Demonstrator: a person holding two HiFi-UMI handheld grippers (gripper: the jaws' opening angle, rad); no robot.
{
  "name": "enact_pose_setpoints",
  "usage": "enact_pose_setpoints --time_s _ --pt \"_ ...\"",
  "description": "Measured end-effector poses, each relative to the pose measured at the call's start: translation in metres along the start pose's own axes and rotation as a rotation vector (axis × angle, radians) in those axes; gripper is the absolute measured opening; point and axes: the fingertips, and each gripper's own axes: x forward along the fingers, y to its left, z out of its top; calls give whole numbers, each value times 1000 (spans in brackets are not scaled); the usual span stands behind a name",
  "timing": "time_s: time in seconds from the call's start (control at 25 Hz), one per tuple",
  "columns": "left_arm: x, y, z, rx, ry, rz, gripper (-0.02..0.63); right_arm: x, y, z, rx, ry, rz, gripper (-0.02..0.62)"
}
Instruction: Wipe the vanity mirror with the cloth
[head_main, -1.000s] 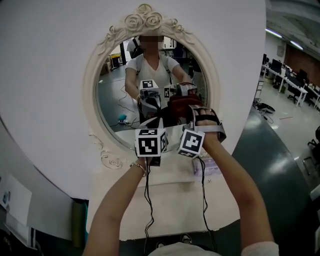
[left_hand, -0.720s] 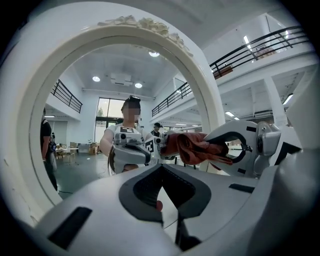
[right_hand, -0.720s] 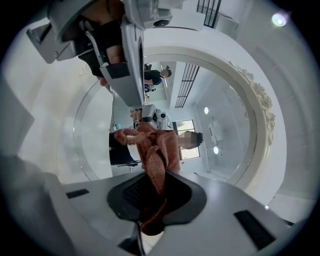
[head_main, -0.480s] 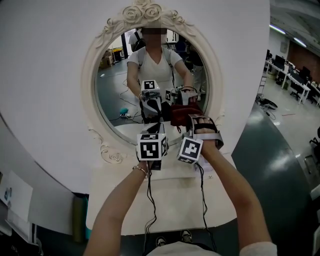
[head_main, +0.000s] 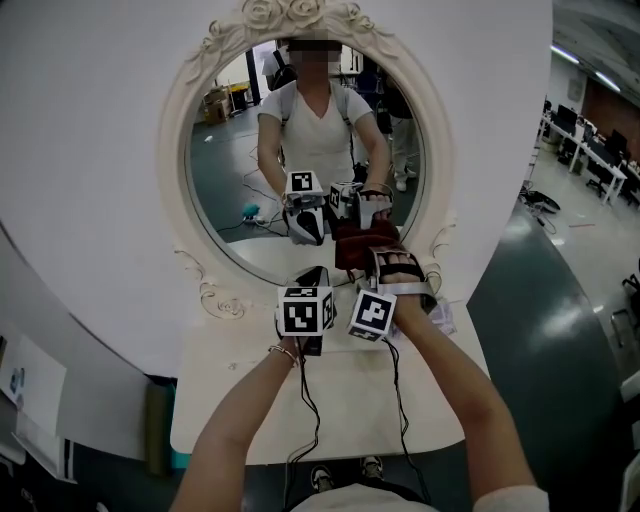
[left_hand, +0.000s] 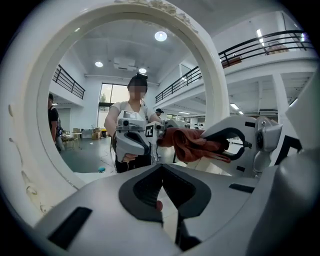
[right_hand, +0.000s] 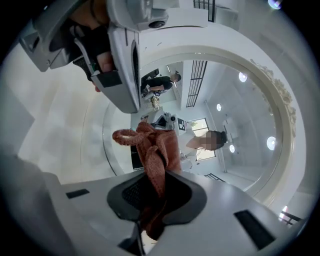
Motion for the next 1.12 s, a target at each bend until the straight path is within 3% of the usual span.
enact_pose_setpoints --time_s 0.64,1.12 --pt "7 30 -96 -68 126 21 11 17 89 27 21 -31 175 58" --pt "-2 47 -123 -105 155 30 11 21 128 51 32 -42 263 58"
